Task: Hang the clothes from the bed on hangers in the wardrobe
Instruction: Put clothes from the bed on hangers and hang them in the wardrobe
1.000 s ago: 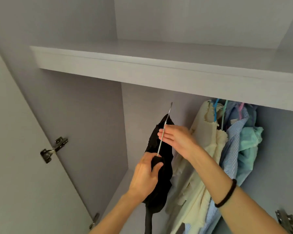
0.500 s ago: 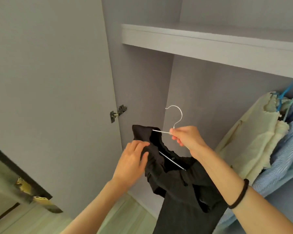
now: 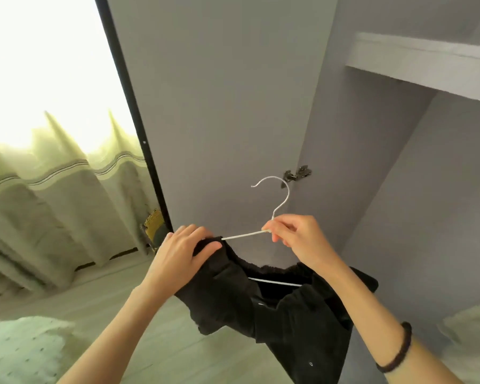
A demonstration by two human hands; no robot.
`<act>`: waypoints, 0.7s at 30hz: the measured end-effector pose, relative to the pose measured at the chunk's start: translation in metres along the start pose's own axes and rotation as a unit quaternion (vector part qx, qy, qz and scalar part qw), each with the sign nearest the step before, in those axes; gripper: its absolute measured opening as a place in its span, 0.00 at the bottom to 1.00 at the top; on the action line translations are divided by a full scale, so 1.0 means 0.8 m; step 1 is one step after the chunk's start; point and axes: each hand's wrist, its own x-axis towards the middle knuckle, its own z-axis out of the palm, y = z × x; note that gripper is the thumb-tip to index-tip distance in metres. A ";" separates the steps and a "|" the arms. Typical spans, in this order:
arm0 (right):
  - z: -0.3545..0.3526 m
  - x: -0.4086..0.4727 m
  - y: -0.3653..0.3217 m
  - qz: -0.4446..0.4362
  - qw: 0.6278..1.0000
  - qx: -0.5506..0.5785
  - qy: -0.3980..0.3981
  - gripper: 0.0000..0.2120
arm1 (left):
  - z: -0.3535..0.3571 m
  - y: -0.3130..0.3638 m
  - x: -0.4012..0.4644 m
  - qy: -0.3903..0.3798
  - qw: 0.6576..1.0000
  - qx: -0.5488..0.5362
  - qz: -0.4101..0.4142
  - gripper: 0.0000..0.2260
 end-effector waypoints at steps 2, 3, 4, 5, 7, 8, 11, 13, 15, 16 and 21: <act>0.019 0.011 -0.005 -0.021 0.999 0.009 -0.045 0.09 | -0.009 -0.005 -0.026 0.051 0.998 0.017 -0.030 0.27; 0.029 0.015 -0.008 -0.038 0.997 0.001 -0.063 0.10 | -0.012 -0.007 -0.040 0.092 0.994 0.030 -0.041 0.28; 0.039 0.018 -0.010 -0.060 0.995 -0.017 -0.078 0.11 | -0.015 -0.006 -0.055 0.132 0.989 0.036 -0.060 0.28; 0.048 0.021 -0.013 -0.085 0.992 -0.038 -0.089 0.11 | -0.019 -0.005 -0.069 0.166 0.982 0.035 -0.085 0.27; 0.063 0.027 -0.018 -0.128 0.985 -0.062 -0.102 0.11 | -0.025 -0.001 -0.095 0.209 0.966 0.041 -0.144 0.23; 0.068 0.030 -0.020 -0.154 0.979 -0.075 -0.108 0.10 | -0.028 0.002 -0.106 0.225 0.957 0.052 -0.174 0.21; 0.083 0.040 -0.010 -0.263 0.944 -0.184 -0.076 0.13 | -0.041 0.005 -0.144 0.264 0.928 0.091 -0.248 0.17; 0.099 0.040 -0.001 -0.306 0.923 -0.224 -0.066 0.21 | -0.059 0.007 -0.171 0.290 0.902 0.106 -0.300 0.16; 0.124 0.037 0.005 -0.344 0.906 -0.230 -0.088 0.22 | -0.079 0.010 -0.199 0.315 0.873 0.127 -0.350 0.13; 0.138 0.035 0.004 -0.360 0.901 -0.221 -0.096 0.21 | -0.088 0.013 -0.215 0.328 0.858 0.139 -0.371 0.13; 0.228 0.028 -0.029 -0.470 0.864 -0.155 -0.088 0.20 | -0.114 0.030 -0.293 0.379 0.776 0.210 -0.459 0.19</act>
